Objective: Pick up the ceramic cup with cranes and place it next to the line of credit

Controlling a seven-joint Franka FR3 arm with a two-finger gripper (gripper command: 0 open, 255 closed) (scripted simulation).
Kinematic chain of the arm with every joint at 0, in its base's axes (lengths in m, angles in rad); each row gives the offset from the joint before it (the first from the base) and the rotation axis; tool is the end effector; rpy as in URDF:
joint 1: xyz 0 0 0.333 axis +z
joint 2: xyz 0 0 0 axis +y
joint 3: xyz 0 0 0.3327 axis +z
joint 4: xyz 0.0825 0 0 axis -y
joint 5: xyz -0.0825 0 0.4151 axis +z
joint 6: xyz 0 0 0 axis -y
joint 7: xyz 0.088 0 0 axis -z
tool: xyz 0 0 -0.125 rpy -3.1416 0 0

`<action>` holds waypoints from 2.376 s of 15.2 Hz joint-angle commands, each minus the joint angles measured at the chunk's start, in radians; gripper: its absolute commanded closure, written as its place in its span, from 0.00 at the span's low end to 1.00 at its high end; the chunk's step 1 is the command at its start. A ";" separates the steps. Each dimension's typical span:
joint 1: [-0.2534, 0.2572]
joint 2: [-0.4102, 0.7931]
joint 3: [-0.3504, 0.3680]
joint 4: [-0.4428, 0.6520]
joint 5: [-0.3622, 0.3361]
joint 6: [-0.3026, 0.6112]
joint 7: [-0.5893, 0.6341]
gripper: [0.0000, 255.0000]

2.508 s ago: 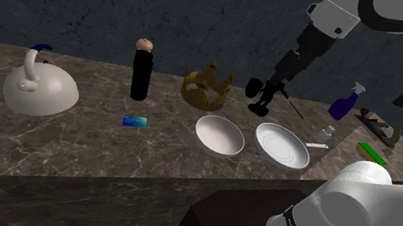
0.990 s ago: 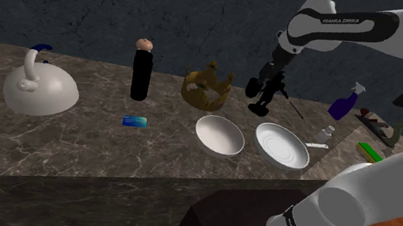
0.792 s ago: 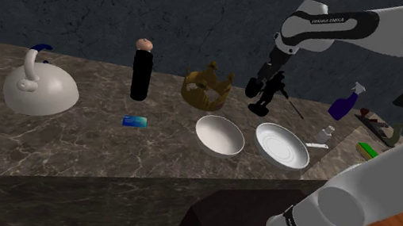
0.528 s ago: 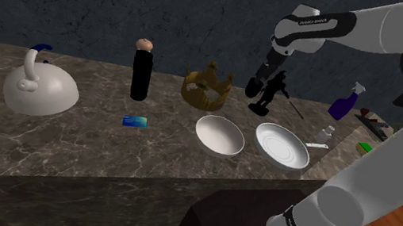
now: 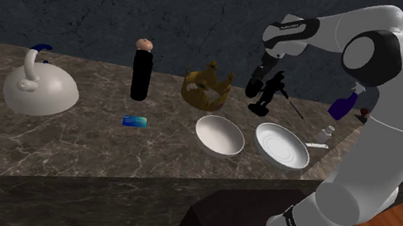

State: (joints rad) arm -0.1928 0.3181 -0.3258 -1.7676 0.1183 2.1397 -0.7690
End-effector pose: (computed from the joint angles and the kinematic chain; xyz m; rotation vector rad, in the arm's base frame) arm 0.5999 -0.3170 0.3806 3.0816 0.3232 0.0919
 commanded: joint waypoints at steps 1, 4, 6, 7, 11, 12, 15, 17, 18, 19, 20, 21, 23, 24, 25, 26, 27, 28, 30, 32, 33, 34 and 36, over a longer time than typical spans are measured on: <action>-0.013 0.043 0.003 0.038 0.013 0.002 -0.018 0.00; -0.016 0.062 0.006 0.024 0.021 0.034 -0.023 0.00; -0.017 0.076 0.009 0.016 0.027 0.055 -0.026 0.00; -0.019 0.083 0.010 0.013 0.030 0.066 -0.028 0.00; -0.019 0.088 0.011 0.011 0.032 0.072 -0.029 0.00; -0.019 0.088 0.011 0.011 0.032 0.072 -0.029 0.00; -0.019 0.088 0.011 0.011 0.032 0.072 -0.029 0.00; -0.019 0.087 0.011 0.011 0.032 0.071 -0.029 1.00; -0.019 0.087 0.011 0.011 0.032 0.071 -0.029 1.00; -0.019 0.087 0.011 0.011 0.032 0.071 -0.029 1.00; -0.019 0.087 0.011 0.011 0.032 0.071 -0.029 1.00; -0.019 0.087 0.011 0.011 0.032 0.071 -0.029 1.00; -0.019 0.088 0.011 0.011 0.032 0.071 -0.029 1.00; -0.019 0.087 0.011 0.011 0.032 0.071 -0.029 1.00; -0.019 0.087 0.011 0.011 0.032 0.071 -0.029 1.00; -0.019 0.088 0.011 0.011 0.032 0.072 -0.029 1.00; -0.018 0.081 0.010 0.016 0.029 0.061 -0.028 1.00; -0.018 0.075 0.009 0.021 0.026 0.050 -0.026 1.00; -0.016 0.064 0.006 0.033 0.021 0.027 -0.023 1.00; -0.015 0.054 0.004 0.046 0.017 0.004 -0.020 1.00; -0.015 0.049 0.003 0.053 0.014 -0.007 -0.018 1.00; -0.014 0.044 0.002 0.060 0.012 -0.019 -0.017 1.00; -0.013 0.035 0.000 0.074 0.008 -0.042 -0.014 1.00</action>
State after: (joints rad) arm -0.2067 0.3561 -0.3248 -1.7008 0.1281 2.1084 -0.7846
